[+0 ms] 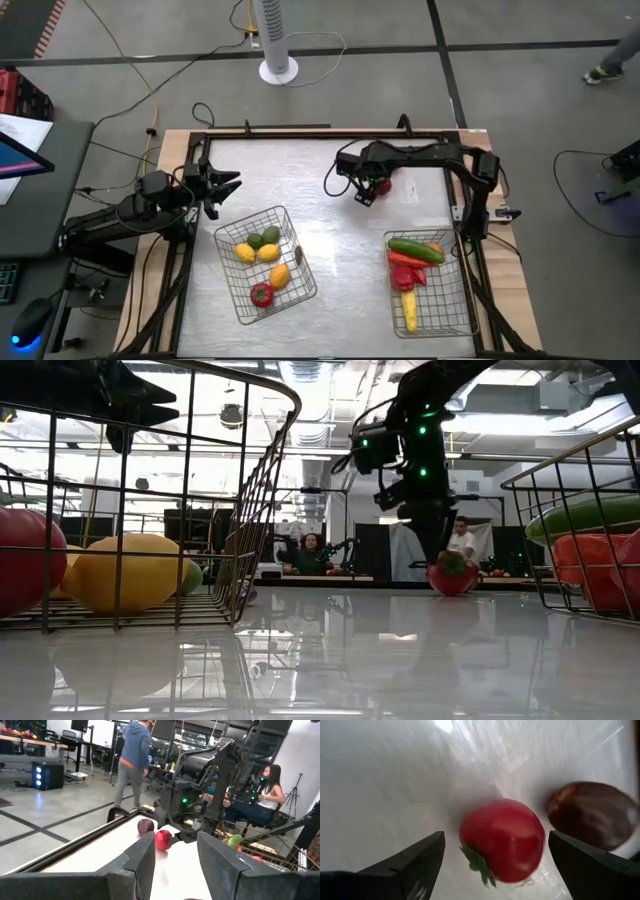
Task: Sort produce into baskets
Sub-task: Put the red tomato into the left wire basket
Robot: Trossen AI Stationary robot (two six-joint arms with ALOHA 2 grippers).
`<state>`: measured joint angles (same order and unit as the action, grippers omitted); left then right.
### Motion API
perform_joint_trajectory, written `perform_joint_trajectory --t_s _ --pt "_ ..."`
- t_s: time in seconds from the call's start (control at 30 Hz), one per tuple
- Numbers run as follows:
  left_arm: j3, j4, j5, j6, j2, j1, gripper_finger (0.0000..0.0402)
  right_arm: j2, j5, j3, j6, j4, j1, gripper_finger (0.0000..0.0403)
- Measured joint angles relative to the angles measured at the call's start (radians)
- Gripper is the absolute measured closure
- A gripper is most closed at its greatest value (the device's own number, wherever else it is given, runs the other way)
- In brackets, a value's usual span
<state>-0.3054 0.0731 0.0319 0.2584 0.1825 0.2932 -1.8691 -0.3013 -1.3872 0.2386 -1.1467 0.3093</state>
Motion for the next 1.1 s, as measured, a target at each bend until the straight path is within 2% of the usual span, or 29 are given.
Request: perform_joint_trajectory --t_s 0.13,0.47,0.83,1.03,1.1 --pt "0.000 0.000 0.000 0.001 0.000 0.000 0.0269 0.030 -0.070 0.005 0.000 -0.006 -0.027 0.0021" --pt "0.000 0.006 0.000 0.017 0.000 0.000 0.0269 0.068 -0.116 0.115 0.004 0.032 -0.015 0.0021" --pt "0.000 0.007 0.000 0.016 0.000 0.000 0.0269 0.068 -0.147 0.252 -0.127 0.269 0.048 0.0021" --pt "0.000 0.007 0.000 0.016 0.000 0.000 0.0269 0.068 -0.141 0.254 -0.216 0.372 0.063 0.0021" --pt "0.000 0.008 0.000 0.016 0.000 0.000 0.0269 0.068 -0.106 0.254 -0.246 0.406 0.068 0.0023"
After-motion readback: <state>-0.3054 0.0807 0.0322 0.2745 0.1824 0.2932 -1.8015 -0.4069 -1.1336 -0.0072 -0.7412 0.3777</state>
